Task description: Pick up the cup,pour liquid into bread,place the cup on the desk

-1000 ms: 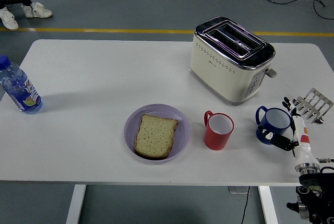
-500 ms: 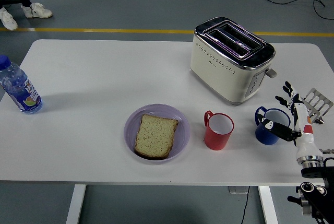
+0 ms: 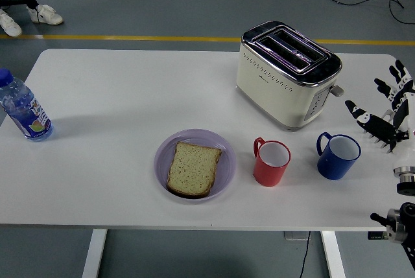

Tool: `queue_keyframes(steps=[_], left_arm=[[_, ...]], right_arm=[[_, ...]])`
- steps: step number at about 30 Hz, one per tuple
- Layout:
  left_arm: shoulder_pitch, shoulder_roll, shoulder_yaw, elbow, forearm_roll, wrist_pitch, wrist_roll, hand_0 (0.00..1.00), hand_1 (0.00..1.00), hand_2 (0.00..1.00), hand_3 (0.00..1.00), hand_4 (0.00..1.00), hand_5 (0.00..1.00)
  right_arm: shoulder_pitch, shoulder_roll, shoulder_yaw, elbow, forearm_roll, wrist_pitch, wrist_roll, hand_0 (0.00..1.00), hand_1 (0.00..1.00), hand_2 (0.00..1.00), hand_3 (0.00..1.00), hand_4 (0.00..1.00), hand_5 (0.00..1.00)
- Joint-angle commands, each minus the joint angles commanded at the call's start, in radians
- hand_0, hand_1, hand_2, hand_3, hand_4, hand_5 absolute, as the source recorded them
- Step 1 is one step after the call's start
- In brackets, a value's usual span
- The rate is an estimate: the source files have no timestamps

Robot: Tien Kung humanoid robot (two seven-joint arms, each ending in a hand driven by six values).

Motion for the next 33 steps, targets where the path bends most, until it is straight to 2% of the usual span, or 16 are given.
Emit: queue_keyframes(steps=[1,3,4,7,9,10,15,16,19,22,25,27,28,33], left_arm=[[0.0,0.0,0.0,0.0,0.0,0.0,0.0,0.345,0.331,0.412,0.685,0.419,0.998],[0.004,0.0,-0.001,0.0,0.001,0.0,0.0,0.345,0.331,0.412,0.685,0.419,0.998],[0.004,0.0,-0.001,0.0,0.001,0.0,0.0,0.346,0.33,0.411,0.686,0.418,0.998],[0.008,0.0,-0.001,0.0,0.002,0.0,0.0,0.346,0.33,0.411,0.686,0.418,0.998],[0.009,0.0,-0.001,0.0,0.002,0.0,0.0,0.346,0.33,0.411,0.686,0.418,0.998],[0.01,0.0,-0.002,0.0,0.003,0.0,0.001,0.346,0.329,0.411,0.685,0.417,0.998],[0.015,0.0,-0.003,0.0,0.006,-0.001,0.001,0.346,0.329,0.411,0.685,0.417,0.998],[0.016,0.0,-0.003,0.0,0.006,-0.001,0.001,0.346,0.33,0.411,0.685,0.416,0.998],[0.017,0.0,-0.004,0.0,0.005,-0.001,0.001,0.346,0.33,0.411,0.685,0.416,0.998],[0.016,0.001,-0.004,0.0,0.003,-0.001,0.0,0.345,0.33,0.411,0.685,0.416,0.998],[0.016,0.003,-0.005,0.0,0.001,0.0,-0.001,0.345,0.33,0.411,0.685,0.416,0.998],[0.016,0.004,-0.007,0.0,0.005,0.0,-0.002,0.345,0.33,0.411,0.685,0.416,0.998],[0.016,0.005,-0.007,0.0,0.005,0.0,-0.002,0.345,0.33,0.41,0.685,0.417,0.998],[0.02,0.007,-0.015,0.0,0.01,0.002,-0.001,0.345,0.33,0.41,0.685,0.417,0.998]], right_arm=[[0.0,-0.001,0.004,0.009,0.02,0.006,-0.003,0.828,0.789,0.933,0.972,0.877,0.006],[-0.004,-0.016,0.044,0.063,0.092,0.055,-0.042,0.828,0.789,0.933,0.972,0.877,0.006],[-0.005,-0.019,0.053,0.081,0.137,0.069,-0.05,0.82,0.782,0.884,0.886,0.81,0.148],[-0.004,-0.034,0.098,0.127,0.257,0.103,-0.065,0.82,0.782,0.884,0.886,0.81,0.148],[-0.004,-0.037,0.113,0.137,0.332,0.11,-0.067,0.82,0.782,0.884,0.886,0.81,0.148],[-0.003,-0.042,0.14,0.15,0.377,0.136,-0.081,0.815,0.763,0.812,0.805,0.739,0.26],[-0.001,-0.059,0.221,0.165,0.585,0.236,-0.154,0.815,0.763,0.812,0.805,0.739,0.26],[-0.001,-0.06,0.225,0.165,0.624,0.242,-0.159,0.807,0.745,0.779,0.769,0.72,0.327],[0.002,-0.064,0.258,0.165,0.754,0.287,-0.199,0.807,0.745,0.779,0.769,0.72,0.327],[0.005,-0.066,0.274,0.163,0.861,0.301,-0.214,0.803,0.737,0.77,0.745,0.712,0.331],[0.007,-0.068,0.287,0.159,0.918,0.286,-0.209,0.803,0.737,0.77,0.745,0.712,0.331],[0.006,-0.066,0.304,0.148,0.961,0.256,-0.203,0.803,0.737,0.77,0.745,0.712,0.331],[0.006,-0.066,0.308,0.145,0.973,0.25,-0.203,0.73,0.677,0.711,0.654,0.703,0.295],[0.003,-0.057,0.322,0.089,1.051,0.238,-0.224,0.73,0.677,0.711,0.654,0.703,0.295]])
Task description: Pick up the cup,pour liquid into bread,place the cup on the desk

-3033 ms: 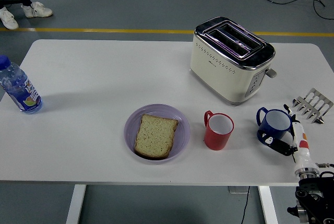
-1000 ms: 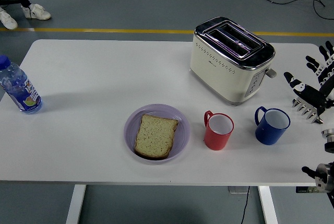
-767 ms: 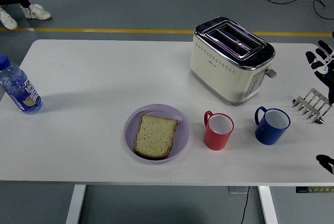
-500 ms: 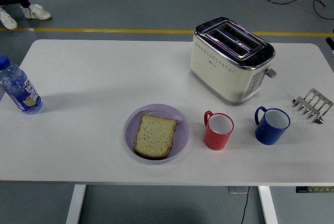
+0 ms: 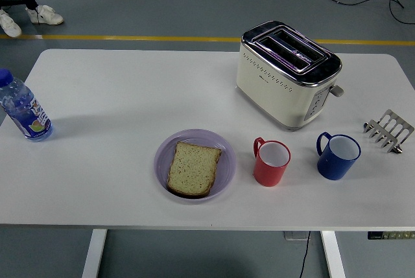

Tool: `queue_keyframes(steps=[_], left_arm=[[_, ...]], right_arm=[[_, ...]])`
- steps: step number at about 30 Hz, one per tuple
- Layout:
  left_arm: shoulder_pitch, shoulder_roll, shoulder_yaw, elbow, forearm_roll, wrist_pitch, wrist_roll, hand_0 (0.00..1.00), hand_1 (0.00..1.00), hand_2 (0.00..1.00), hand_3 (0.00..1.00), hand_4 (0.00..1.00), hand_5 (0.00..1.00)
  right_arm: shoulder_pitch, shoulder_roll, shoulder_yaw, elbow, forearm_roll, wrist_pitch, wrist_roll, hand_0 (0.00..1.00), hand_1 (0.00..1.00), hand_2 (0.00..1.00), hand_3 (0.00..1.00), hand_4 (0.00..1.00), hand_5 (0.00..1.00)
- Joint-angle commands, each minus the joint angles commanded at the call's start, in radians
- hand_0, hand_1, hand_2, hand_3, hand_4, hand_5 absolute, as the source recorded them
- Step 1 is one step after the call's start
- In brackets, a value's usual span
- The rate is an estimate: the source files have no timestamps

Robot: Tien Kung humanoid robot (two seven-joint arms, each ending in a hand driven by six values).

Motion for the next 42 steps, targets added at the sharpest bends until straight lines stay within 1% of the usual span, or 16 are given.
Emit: queue_keyframes(steps=[1,2,3,6,7,8,10,12,13,15,19,28,30,31,42], left_arm=[[0.001,0.0,0.002,0.0,-0.001,0.0,0.0,0.345,0.33,0.407,0.683,0.415,0.998],[0.001,0.0,0.003,0.0,-0.002,0.0,0.0,0.345,0.33,0.407,0.683,0.415,0.998],[0.001,0.0,0.004,0.0,-0.002,0.0,0.0,0.345,0.33,0.407,0.683,0.415,0.998],[0.003,-0.001,0.002,0.0,0.0,0.0,0.0,0.345,0.33,0.407,0.683,0.415,0.998],[0.003,-0.001,0.003,0.0,0.0,0.0,0.0,0.345,0.331,0.407,0.683,0.415,0.998],[0.004,-0.001,0.003,0.0,-0.001,0.001,0.0,0.345,0.331,0.407,0.683,0.415,0.998],[0.004,-0.002,0.002,0.0,-0.001,0.001,0.001,0.345,0.331,0.407,0.683,0.415,0.998],[0.003,-0.001,0.005,0.0,0.0,-0.001,0.001,0.345,0.331,0.407,0.683,0.415,0.998],[0.003,-0.001,0.006,0.0,0.0,-0.001,0.001,0.345,0.33,0.409,0.683,0.416,0.998],[0.003,-0.001,0.005,0.0,0.001,-0.002,0.002,0.345,0.33,0.409,0.683,0.416,0.998],[0.001,-0.001,0.008,0.0,0.0,-0.001,0.001,0.345,0.33,0.409,0.683,0.416,0.998],[-0.007,0.0,0.012,0.0,-0.003,-0.001,0.001,0.344,0.331,0.41,0.684,0.415,0.998],[-0.01,0.001,0.012,0.0,-0.001,-0.002,0.001,0.344,0.331,0.41,0.684,0.415,0.998],[-0.013,0.001,0.01,0.0,0.0,-0.002,0.001,0.344,0.33,0.407,0.683,0.415,0.998],[-0.024,0.0,0.017,0.0,-0.006,0.003,-0.001,0.344,0.33,0.409,0.683,0.415,0.998]], right_arm=[[0.001,0.004,0.0,-0.015,0.017,0.006,-0.002,0.704,0.66,0.697,0.639,0.698,0.263],[0.002,0.009,0.0,-0.035,0.029,0.013,-0.004,0.704,0.66,0.697,0.639,0.698,0.263],[0.003,0.011,0.0,-0.041,0.032,0.015,-0.005,0.704,0.66,0.697,0.639,0.698,0.263],[0.007,0.03,-0.003,-0.104,0.03,0.054,-0.006,0.704,0.66,0.697,0.639,0.698,0.263],[0.007,0.034,-0.004,-0.118,0.027,0.064,-0.005,0.703,0.645,0.688,0.628,0.68,0.224],[0.007,0.041,-0.006,-0.141,0.017,0.087,-0.001,0.703,0.645,0.688,0.628,0.68,0.224],[0.007,0.047,-0.007,-0.159,0.012,0.104,0.001,0.703,0.645,0.688,0.628,0.68,0.224],[0.005,0.065,-0.007,-0.195,0.004,0.121,0.007,0.703,0.645,0.688,0.628,0.68,0.224],[0.005,0.067,-0.007,-0.201,0.002,0.123,0.008,0.688,0.634,0.677,0.62,0.663,0.205],[0.001,0.082,-0.01,-0.228,-0.004,0.141,0.008,0.688,0.634,0.677,0.62,0.663,0.205],[-0.005,0.104,-0.001,-0.259,-0.013,0.161,0.008,0.686,0.632,0.677,0.617,0.661,0.202],[-0.004,0.126,0.016,-0.283,-0.024,0.177,-0.003,0.684,0.629,0.674,0.616,0.66,0.204],[-0.004,0.128,0.02,-0.284,-0.025,0.178,-0.005,0.684,0.629,0.674,0.616,0.66,0.204],[-0.002,0.129,0.024,-0.286,-0.026,0.179,-0.005,0.683,0.629,0.674,0.616,0.638,0.181],[0.005,0.13,0.046,-0.289,-0.025,0.181,-0.007,0.683,0.628,0.674,0.616,0.629,0.168]])
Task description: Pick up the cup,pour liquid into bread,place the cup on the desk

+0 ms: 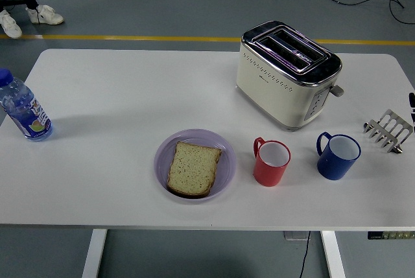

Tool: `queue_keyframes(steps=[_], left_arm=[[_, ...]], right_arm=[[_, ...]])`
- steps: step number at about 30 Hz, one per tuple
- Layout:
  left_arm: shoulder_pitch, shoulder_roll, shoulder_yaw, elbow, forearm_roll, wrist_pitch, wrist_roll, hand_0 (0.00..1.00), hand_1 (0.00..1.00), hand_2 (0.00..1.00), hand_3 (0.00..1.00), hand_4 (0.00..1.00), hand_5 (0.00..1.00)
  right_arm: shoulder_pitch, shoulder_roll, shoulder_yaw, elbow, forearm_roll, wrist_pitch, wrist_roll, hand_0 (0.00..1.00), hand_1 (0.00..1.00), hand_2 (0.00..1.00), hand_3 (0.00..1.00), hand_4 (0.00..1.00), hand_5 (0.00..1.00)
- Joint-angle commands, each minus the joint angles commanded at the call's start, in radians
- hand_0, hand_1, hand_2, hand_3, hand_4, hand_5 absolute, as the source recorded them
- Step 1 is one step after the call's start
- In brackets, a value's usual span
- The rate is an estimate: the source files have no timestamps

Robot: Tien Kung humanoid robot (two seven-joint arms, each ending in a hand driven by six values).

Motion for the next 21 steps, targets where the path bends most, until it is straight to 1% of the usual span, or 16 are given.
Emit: queue_keyframes(steps=[12,21], left_arm=[[-0.005,0.0,0.002,0.0,0.006,0.007,0.0,0.344,0.33,0.408,0.683,0.414,0.998],[-0.005,0.004,0.001,0.0,0.015,0.009,0.002,0.344,0.33,0.409,0.682,0.415,0.998]], right_arm=[[-0.003,0.004,0.009,0.003,0.01,-0.011,-0.001,0.682,0.628,0.673,0.615,0.626,0.167],[-0.013,0.008,0.043,0.013,0.017,-0.013,-0.002,0.682,0.628,0.672,0.614,0.623,0.164]])
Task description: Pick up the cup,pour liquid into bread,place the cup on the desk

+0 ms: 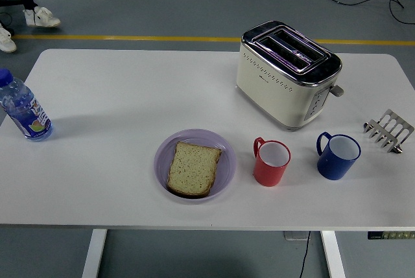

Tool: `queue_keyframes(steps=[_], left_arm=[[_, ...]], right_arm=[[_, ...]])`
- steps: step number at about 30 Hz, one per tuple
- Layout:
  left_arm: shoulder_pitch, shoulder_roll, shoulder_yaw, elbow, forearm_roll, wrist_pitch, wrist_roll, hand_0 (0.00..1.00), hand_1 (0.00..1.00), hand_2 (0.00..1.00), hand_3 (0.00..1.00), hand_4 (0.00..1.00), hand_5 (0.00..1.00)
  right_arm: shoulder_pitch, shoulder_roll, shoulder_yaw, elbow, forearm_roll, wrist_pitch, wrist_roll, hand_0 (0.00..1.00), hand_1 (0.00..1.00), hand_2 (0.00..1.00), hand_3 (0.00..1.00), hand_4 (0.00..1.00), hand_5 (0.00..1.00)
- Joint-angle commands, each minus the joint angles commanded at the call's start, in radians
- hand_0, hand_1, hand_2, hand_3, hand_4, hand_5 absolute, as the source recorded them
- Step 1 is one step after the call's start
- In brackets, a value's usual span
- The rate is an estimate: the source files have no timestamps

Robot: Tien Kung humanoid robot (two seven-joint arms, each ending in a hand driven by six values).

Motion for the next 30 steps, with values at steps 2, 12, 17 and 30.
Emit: queue_keyframes(steps=[2,12,17,30], left_arm=[[0.002,0.0,-0.001,0.0,0.005,-0.002,0.002,0.344,0.33,0.409,0.682,0.415,0.998],[0.013,0.001,-0.003,0.0,0.024,-0.007,0.01,0.344,0.329,0.411,0.681,0.415,0.998],[0.015,0.002,-0.003,0.0,0.032,-0.008,0.014,0.344,0.33,0.414,0.68,0.416,0.998],[0.019,0.0,-0.007,0.0,0.052,-0.01,0.019,0.348,0.331,0.425,0.676,0.413,0.998]], right_arm=[[0.0,0.0,0.002,0.002,0.001,-0.001,-0.001,0.682,0.628,0.672,0.614,0.623,0.164],[-0.012,0.005,0.011,0.006,0.004,-0.003,-0.002,0.679,0.623,0.669,0.613,0.624,0.166],[-0.016,0.009,0.017,0.005,0.005,-0.003,-0.003,0.673,0.619,0.668,0.613,0.625,0.166],[-0.021,0.011,0.022,0.001,0.009,-0.005,-0.004,0.669,0.608,0.667,0.613,0.625,0.166]])
